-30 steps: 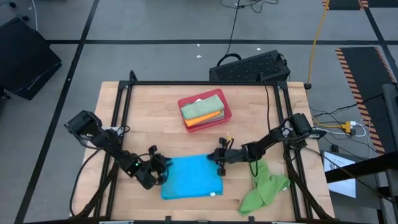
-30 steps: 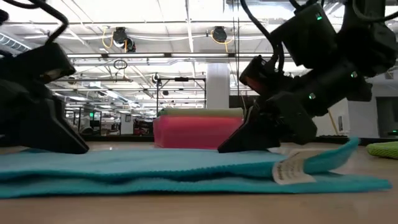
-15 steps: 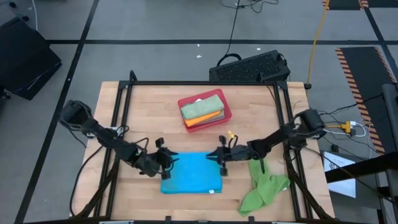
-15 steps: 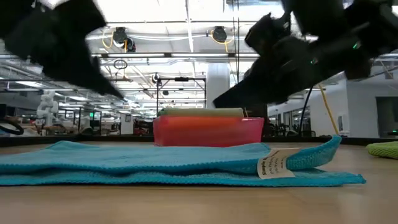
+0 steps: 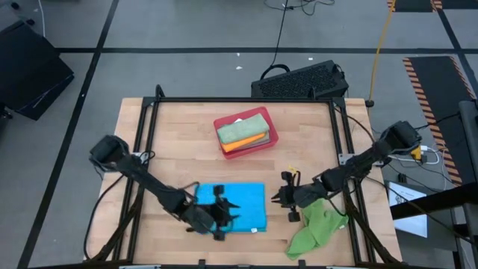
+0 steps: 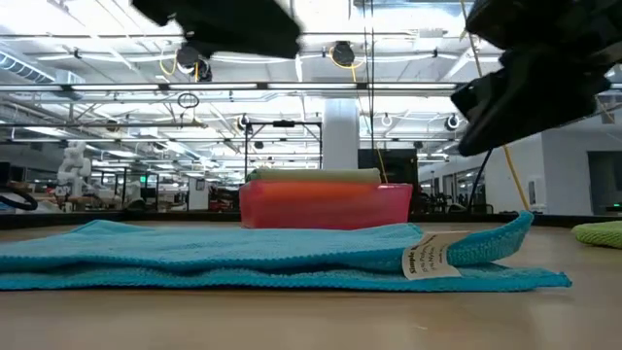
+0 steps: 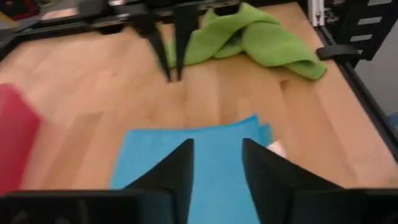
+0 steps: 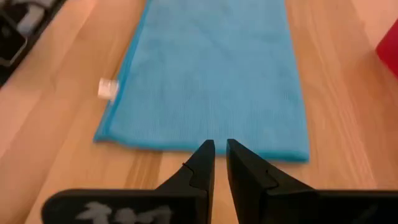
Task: Fold microfiber towels
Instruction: Fold the blue microfiber cloth
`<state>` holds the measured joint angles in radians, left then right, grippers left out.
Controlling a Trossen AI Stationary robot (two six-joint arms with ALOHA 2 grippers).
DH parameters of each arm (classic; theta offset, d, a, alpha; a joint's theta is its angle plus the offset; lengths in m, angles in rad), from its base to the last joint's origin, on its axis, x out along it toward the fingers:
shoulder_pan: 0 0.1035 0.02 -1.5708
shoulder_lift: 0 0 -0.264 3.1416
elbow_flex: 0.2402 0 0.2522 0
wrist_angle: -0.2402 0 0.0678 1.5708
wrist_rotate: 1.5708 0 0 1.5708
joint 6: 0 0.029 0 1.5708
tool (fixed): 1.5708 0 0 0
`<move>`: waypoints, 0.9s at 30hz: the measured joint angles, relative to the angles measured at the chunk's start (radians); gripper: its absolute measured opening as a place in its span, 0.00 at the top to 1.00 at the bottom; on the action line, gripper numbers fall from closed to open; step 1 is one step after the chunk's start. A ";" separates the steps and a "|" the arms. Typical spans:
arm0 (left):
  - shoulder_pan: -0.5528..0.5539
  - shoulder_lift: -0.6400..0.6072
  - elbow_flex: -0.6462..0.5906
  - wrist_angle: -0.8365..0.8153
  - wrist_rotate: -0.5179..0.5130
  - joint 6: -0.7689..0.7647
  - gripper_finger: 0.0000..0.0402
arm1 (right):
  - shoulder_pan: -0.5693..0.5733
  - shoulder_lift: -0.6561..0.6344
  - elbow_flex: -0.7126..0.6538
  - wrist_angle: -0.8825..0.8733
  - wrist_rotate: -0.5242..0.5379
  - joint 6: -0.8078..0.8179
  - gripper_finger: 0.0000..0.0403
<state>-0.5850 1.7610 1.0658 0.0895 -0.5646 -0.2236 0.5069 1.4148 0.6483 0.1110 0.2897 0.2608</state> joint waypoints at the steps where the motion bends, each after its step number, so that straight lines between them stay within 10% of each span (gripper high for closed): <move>1: 0.000 0.037 0.040 -0.007 0.005 0.008 0.63 | 0.007 -0.008 0.000 -0.016 0.000 0.000 0.92; 12: 0.030 0.407 0.478 -0.166 0.113 -0.024 0.29 | 0.025 -0.017 0.000 -0.142 0.016 -0.018 0.92; 27: 0.095 0.525 0.555 -0.273 0.256 -0.134 0.39 | 0.025 -0.021 0.000 -0.289 0.076 0.026 0.92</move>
<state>-0.4900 2.2864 1.6212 -0.1833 -0.3083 -0.3573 0.5323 1.3933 0.6479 -0.1777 0.3660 0.2873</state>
